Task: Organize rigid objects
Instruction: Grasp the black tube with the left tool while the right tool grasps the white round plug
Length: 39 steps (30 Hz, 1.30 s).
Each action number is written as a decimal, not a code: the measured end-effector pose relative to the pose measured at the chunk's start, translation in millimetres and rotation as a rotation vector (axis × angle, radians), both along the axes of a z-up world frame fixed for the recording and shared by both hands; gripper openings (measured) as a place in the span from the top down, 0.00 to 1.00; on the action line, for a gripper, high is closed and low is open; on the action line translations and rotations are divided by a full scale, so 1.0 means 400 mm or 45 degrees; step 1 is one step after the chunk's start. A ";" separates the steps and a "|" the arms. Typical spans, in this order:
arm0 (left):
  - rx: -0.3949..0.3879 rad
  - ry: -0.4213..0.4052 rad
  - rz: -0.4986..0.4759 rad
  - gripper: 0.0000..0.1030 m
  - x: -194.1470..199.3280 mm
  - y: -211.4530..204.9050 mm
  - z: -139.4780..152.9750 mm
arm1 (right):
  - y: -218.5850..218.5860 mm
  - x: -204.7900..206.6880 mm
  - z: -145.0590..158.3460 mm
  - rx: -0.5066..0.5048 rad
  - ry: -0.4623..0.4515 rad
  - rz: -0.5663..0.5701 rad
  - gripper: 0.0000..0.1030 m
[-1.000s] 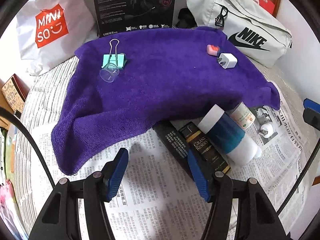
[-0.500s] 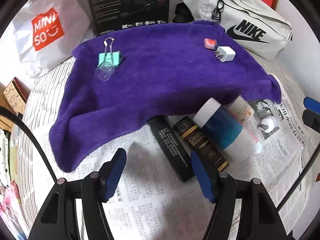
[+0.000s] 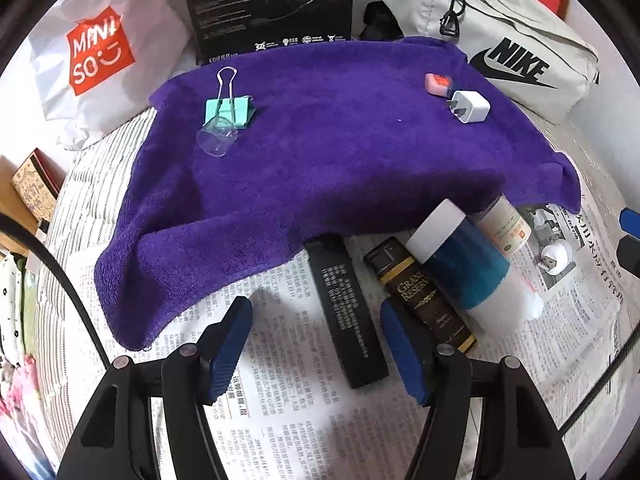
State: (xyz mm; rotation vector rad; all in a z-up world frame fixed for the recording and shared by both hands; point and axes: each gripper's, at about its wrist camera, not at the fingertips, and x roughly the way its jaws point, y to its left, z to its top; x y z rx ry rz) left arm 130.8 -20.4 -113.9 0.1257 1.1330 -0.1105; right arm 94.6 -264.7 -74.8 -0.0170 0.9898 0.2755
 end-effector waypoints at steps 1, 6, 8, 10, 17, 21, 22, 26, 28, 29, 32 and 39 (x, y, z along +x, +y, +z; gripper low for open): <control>0.000 0.000 -0.001 0.37 -0.001 0.007 0.001 | -0.003 0.001 -0.002 -0.002 0.003 -0.003 0.36; 0.000 -0.015 0.029 0.37 -0.004 0.037 0.002 | -0.018 0.007 -0.013 -0.007 0.018 -0.023 0.36; -0.015 -0.023 0.015 0.40 -0.001 0.032 -0.001 | -0.021 0.011 -0.018 -0.006 0.025 -0.027 0.36; -0.038 -0.035 -0.026 0.53 -0.001 0.023 0.002 | -0.024 0.013 -0.023 -0.016 0.032 -0.028 0.36; -0.067 -0.057 -0.110 0.79 -0.010 0.002 0.006 | -0.033 0.013 -0.049 -0.028 0.062 -0.029 0.36; -0.051 -0.060 -0.111 0.78 -0.013 -0.003 0.007 | -0.031 0.013 -0.061 -0.038 0.080 -0.024 0.36; -0.045 -0.060 -0.111 0.78 -0.011 -0.004 0.006 | -0.031 0.014 -0.063 -0.037 0.084 -0.025 0.36; -0.037 -0.067 -0.109 0.77 -0.001 -0.009 0.004 | -0.025 0.012 -0.072 -0.019 0.092 -0.012 0.36; -0.067 -0.066 -0.084 0.79 0.002 -0.002 0.004 | -0.019 0.013 -0.076 -0.003 0.096 0.002 0.36; -0.071 -0.065 -0.084 0.79 0.005 0.001 0.003 | -0.015 0.014 -0.079 0.004 0.102 0.010 0.36; -0.054 -0.062 -0.082 0.79 -0.003 0.005 0.004 | 0.002 0.019 -0.091 0.024 0.114 0.027 0.36; -0.073 -0.062 -0.058 0.79 -0.014 0.021 0.002 | 0.045 0.043 -0.122 0.041 0.108 0.026 0.36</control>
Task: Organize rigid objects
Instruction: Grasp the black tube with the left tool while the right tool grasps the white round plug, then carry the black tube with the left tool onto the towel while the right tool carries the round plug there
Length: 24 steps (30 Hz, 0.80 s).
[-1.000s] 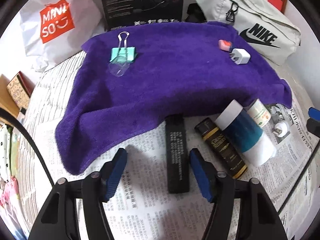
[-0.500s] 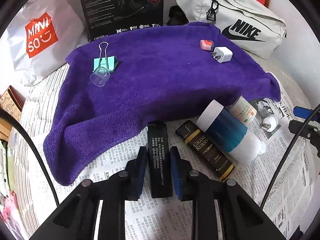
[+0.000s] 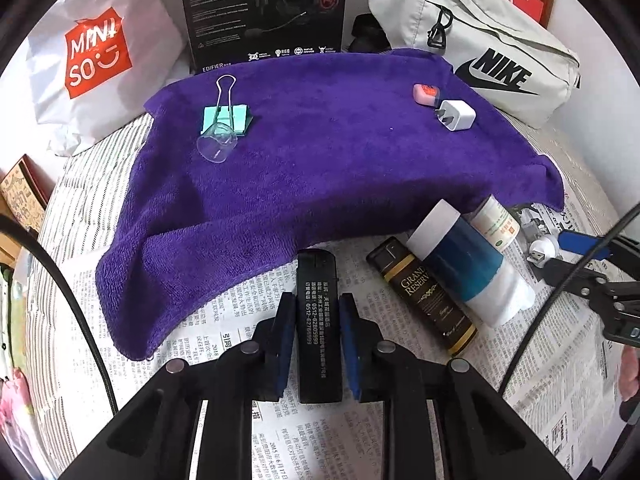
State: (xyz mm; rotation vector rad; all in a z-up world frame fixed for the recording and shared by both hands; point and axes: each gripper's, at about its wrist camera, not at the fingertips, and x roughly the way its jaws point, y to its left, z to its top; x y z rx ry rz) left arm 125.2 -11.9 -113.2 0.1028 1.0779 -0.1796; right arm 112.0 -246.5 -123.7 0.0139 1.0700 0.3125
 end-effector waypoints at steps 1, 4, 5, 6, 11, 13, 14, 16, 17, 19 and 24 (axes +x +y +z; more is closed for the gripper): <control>0.004 -0.001 0.001 0.79 -0.001 -0.002 0.000 | 0.003 0.004 -0.005 -0.002 0.002 -0.005 0.36; -0.002 0.001 0.008 0.79 0.000 -0.001 0.000 | 0.011 0.014 -0.022 -0.035 0.006 -0.027 0.36; -0.002 0.000 0.008 0.79 0.000 0.000 0.000 | 0.018 0.013 -0.021 -0.051 -0.012 -0.023 0.36; -0.001 0.001 0.007 0.79 0.000 0.001 0.000 | 0.023 0.011 -0.021 -0.063 -0.023 -0.017 0.36; 0.005 -0.003 0.010 0.79 0.000 0.002 0.000 | 0.043 0.003 -0.028 -0.145 -0.073 -0.014 0.50; 0.004 -0.006 0.010 0.79 -0.001 0.004 0.000 | 0.049 -0.002 -0.029 -0.192 -0.102 -0.004 0.56; 0.000 -0.006 0.012 0.79 -0.001 0.004 0.000 | 0.048 -0.004 -0.028 -0.188 -0.108 0.007 0.62; -0.004 -0.002 0.015 0.79 -0.004 0.008 0.001 | 0.036 -0.002 -0.023 -0.183 -0.100 0.005 0.65; -0.003 -0.002 0.016 0.79 -0.005 0.007 0.000 | 0.027 -0.001 -0.021 -0.179 -0.092 -0.002 0.65; -0.002 -0.006 0.011 0.79 -0.008 0.007 0.000 | 0.005 -0.001 -0.018 -0.169 -0.080 -0.015 0.65; 0.021 -0.025 -0.001 0.78 -0.009 -0.001 -0.002 | -0.003 -0.004 -0.021 -0.187 -0.086 -0.017 0.65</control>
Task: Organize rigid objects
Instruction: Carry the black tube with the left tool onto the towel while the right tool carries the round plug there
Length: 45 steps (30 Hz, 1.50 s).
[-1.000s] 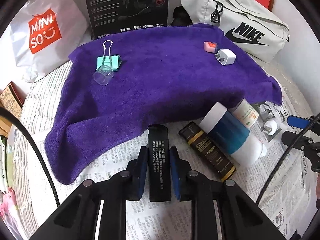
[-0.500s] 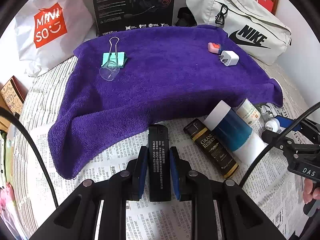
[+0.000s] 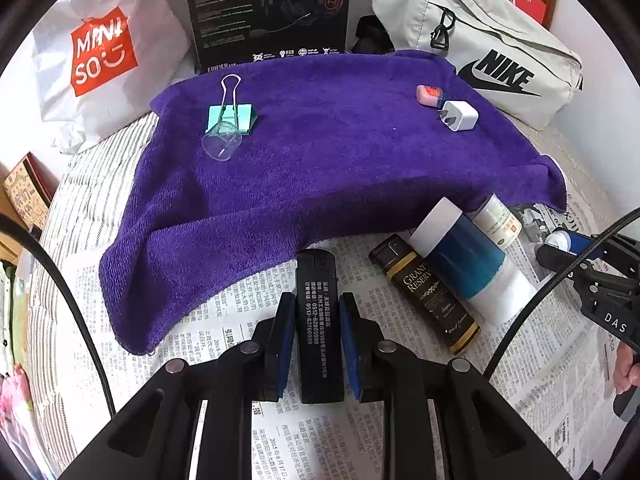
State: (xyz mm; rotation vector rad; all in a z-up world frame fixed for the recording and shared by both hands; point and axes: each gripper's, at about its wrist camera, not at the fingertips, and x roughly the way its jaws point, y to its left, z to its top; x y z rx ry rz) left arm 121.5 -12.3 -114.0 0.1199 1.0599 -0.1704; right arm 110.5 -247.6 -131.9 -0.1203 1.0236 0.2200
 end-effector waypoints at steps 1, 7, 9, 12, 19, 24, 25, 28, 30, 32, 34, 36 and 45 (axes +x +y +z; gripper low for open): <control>0.001 -0.005 -0.005 0.79 0.000 -0.001 0.000 | 0.003 0.000 -0.001 -0.007 -0.008 0.002 0.65; -0.027 0.002 0.003 0.80 0.001 0.006 0.001 | -0.004 0.002 -0.002 0.022 -0.010 0.006 0.65; -0.046 0.012 0.012 0.80 -0.002 0.014 0.005 | -0.014 0.002 0.004 0.056 0.005 0.001 0.65; -0.073 0.018 0.024 0.80 -0.010 0.027 0.009 | -0.020 -0.003 0.023 0.071 -0.002 0.007 0.65; -0.103 0.009 0.048 0.80 -0.018 0.057 0.027 | -0.007 -0.009 0.052 0.056 -0.022 0.039 0.65; -0.108 0.002 0.054 0.80 -0.019 0.069 0.039 | -0.001 -0.008 0.059 0.059 -0.021 0.048 0.65; -0.113 0.001 0.053 0.80 -0.019 0.071 0.042 | -0.002 -0.008 0.060 0.060 -0.022 0.050 0.65; -0.110 -0.006 0.053 0.80 -0.020 0.074 0.050 | 0.000 -0.007 0.064 0.059 -0.026 0.058 0.65; -0.110 -0.011 0.056 0.80 -0.022 0.075 0.055 | 0.002 -0.006 0.068 0.058 -0.030 0.065 0.65; -0.111 -0.012 0.054 0.80 -0.020 0.077 0.061 | 0.003 -0.004 0.072 0.065 -0.033 0.071 0.65; -0.109 -0.015 0.057 0.80 -0.019 0.078 0.066 | 0.005 0.000 0.075 0.068 -0.035 0.075 0.65; -0.108 -0.019 0.060 0.80 -0.018 0.081 0.073 | 0.007 0.003 0.080 0.080 -0.034 0.083 0.65; -0.123 -0.033 0.056 0.80 -0.014 0.092 0.099 | 0.012 0.009 0.103 0.089 -0.056 0.096 0.65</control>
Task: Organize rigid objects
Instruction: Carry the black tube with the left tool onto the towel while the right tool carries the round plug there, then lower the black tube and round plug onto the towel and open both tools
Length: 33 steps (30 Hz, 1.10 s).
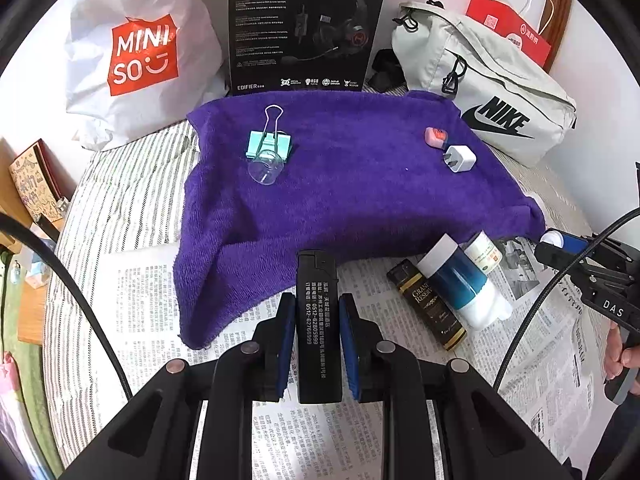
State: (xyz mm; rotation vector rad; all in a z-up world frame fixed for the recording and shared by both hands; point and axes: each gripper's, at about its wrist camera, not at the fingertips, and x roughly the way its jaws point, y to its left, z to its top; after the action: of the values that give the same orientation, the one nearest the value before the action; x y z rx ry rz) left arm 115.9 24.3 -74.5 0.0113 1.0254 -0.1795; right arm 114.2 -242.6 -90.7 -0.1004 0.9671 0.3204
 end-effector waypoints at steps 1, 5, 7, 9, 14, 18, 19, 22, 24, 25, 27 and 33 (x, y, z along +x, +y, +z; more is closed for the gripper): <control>-0.008 0.003 0.002 0.80 0.002 0.001 0.002 | 0.000 0.001 0.001 0.002 0.001 0.001 0.65; -0.008 -0.005 -0.010 0.80 0.007 -0.001 0.018 | -0.003 0.010 0.011 0.015 -0.003 0.000 0.65; -0.004 -0.009 -0.010 0.80 0.011 0.000 0.025 | -0.002 0.015 0.018 0.020 -0.010 0.002 0.65; 0.001 -0.011 -0.006 0.80 0.017 0.001 0.031 | -0.001 0.023 0.024 0.022 -0.012 0.006 0.65; -0.003 -0.009 -0.002 0.80 0.041 0.007 0.040 | -0.004 0.047 0.033 0.058 -0.014 0.008 0.65; -0.005 -0.002 -0.010 0.80 0.064 0.009 0.042 | -0.008 0.073 0.032 0.052 -0.009 0.001 0.65; -0.003 -0.002 -0.010 0.80 0.073 0.010 0.043 | -0.009 0.078 0.032 0.051 -0.010 -0.001 0.65; -0.014 0.005 -0.011 0.80 0.096 0.013 0.041 | -0.011 0.098 0.037 0.048 -0.013 -0.001 0.65; -0.016 0.009 -0.016 0.80 0.111 0.014 0.040 | -0.010 0.112 0.041 0.050 -0.015 0.002 0.65; -0.018 0.014 -0.014 0.80 0.121 0.016 0.038 | -0.009 0.119 0.041 0.050 -0.015 0.003 0.65; -0.019 0.018 -0.015 0.80 0.139 0.019 0.036 | -0.006 0.138 0.039 0.048 -0.010 0.002 0.65; -0.011 0.030 -0.032 0.80 0.188 0.021 0.034 | 0.003 0.189 0.034 0.037 -0.002 -0.001 0.65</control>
State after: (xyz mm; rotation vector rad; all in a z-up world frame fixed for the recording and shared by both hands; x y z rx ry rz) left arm 191.1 32.8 -60.8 0.0140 1.0482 -0.2073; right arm 190.0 -241.5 -77.1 -0.0735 0.9609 0.3334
